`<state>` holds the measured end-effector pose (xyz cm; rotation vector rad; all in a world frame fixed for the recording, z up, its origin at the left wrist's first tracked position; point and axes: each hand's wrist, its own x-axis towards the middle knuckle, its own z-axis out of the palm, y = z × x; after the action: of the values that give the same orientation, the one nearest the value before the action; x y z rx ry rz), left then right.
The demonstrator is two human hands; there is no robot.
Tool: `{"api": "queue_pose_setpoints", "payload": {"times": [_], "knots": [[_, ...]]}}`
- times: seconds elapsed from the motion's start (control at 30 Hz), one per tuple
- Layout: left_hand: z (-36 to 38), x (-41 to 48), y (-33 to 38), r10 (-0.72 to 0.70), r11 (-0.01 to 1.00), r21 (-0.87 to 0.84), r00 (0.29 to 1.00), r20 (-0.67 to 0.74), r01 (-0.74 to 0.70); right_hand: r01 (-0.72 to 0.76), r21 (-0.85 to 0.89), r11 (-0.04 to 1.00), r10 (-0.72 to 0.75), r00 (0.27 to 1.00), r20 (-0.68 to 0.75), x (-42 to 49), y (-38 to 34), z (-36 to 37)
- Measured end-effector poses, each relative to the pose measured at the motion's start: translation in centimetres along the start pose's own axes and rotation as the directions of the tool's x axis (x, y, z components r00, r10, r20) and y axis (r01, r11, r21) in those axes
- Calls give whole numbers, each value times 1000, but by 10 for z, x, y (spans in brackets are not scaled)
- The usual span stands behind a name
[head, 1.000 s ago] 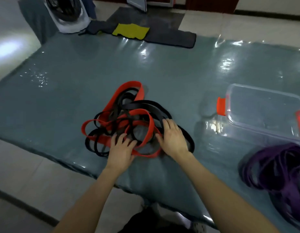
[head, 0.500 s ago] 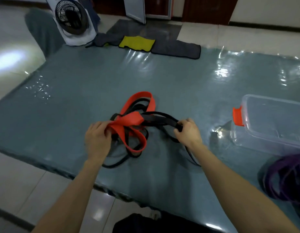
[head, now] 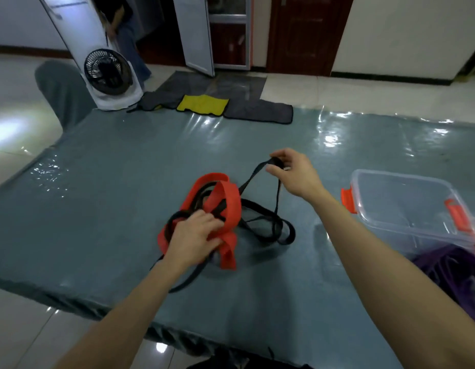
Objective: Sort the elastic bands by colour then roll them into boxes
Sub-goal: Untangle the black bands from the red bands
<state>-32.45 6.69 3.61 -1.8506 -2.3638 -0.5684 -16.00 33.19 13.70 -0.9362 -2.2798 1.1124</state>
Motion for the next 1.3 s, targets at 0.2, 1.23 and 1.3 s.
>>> {"api": "queue_pose_setpoints", "payload": {"times": [0.2,1.23,1.3], "knots": [[3,13,29,-3,926,-270,721,693,263,107,-134,985,-108,994,4,9,-21,-57],[1,166,162,-217,902,-281,906,364,329,177,112,978,-141,951,-276,-33,-23,-251],[21,174,192,-196,846,-418,922,335,331,212,267,940,-125,943,-308,-40,-26,-263]]}}
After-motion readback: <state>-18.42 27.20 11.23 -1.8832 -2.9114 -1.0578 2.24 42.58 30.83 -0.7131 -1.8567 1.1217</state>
